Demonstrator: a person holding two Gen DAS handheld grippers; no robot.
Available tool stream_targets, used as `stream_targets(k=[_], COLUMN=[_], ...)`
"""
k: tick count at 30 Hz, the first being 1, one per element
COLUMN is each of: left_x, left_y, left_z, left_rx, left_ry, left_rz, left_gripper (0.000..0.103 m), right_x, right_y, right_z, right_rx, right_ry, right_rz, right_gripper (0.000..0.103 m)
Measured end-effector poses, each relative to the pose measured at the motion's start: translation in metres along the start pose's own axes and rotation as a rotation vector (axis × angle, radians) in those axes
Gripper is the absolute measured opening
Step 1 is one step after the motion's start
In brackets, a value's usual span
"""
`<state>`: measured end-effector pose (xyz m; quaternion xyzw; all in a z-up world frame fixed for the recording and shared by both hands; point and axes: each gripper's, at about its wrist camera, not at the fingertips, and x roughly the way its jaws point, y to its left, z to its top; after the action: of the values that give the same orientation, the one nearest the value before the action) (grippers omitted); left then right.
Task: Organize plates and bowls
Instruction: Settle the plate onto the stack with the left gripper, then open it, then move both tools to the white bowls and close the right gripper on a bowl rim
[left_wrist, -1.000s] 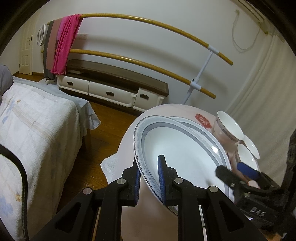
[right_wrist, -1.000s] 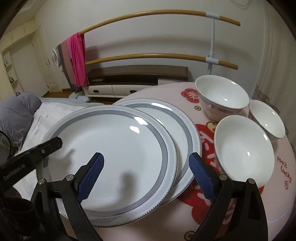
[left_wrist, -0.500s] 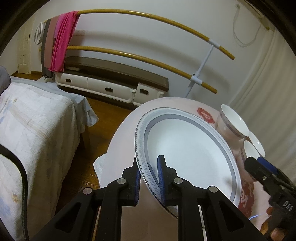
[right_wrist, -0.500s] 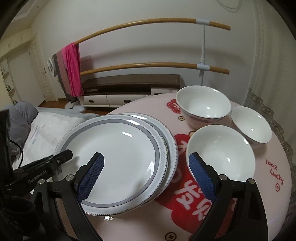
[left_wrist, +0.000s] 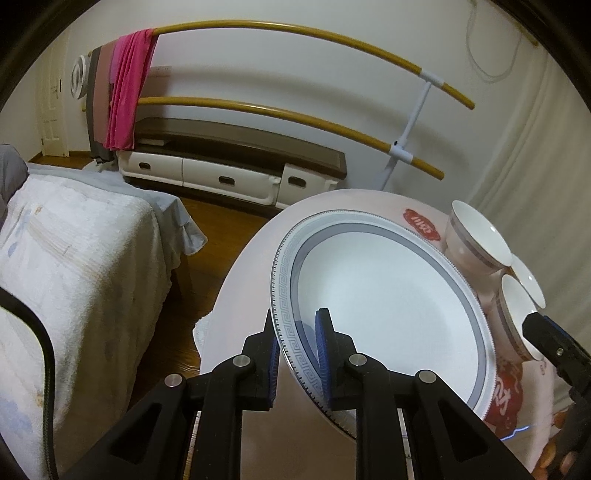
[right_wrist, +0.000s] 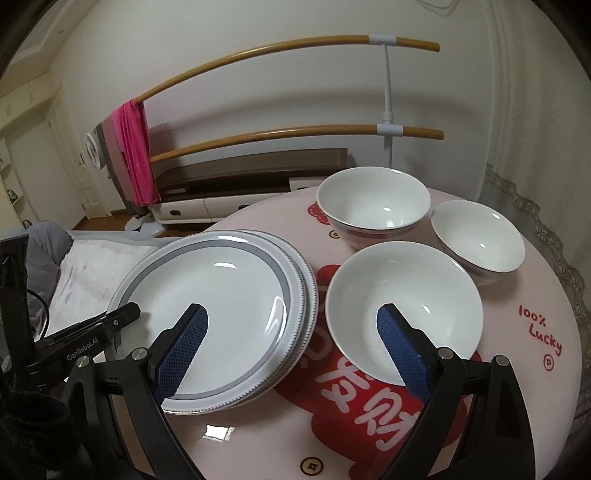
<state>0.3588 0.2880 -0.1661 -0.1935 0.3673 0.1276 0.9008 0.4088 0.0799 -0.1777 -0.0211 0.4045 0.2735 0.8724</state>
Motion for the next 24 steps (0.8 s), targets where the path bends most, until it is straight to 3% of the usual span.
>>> stream_targets(k=[24], left_x=[0.02], left_y=[-0.038], left_z=[-0.007], left_rx=[0.081], left_ry=[-0.008], left_rz=[0.109], left_gripper=[0.025], right_x=[0.007], right_y=[-0.012], right_z=[-0.01], right_rx=[-0.008], right_ry=[0.027], right_rz=[-0.022], right_gripper=[0.094])
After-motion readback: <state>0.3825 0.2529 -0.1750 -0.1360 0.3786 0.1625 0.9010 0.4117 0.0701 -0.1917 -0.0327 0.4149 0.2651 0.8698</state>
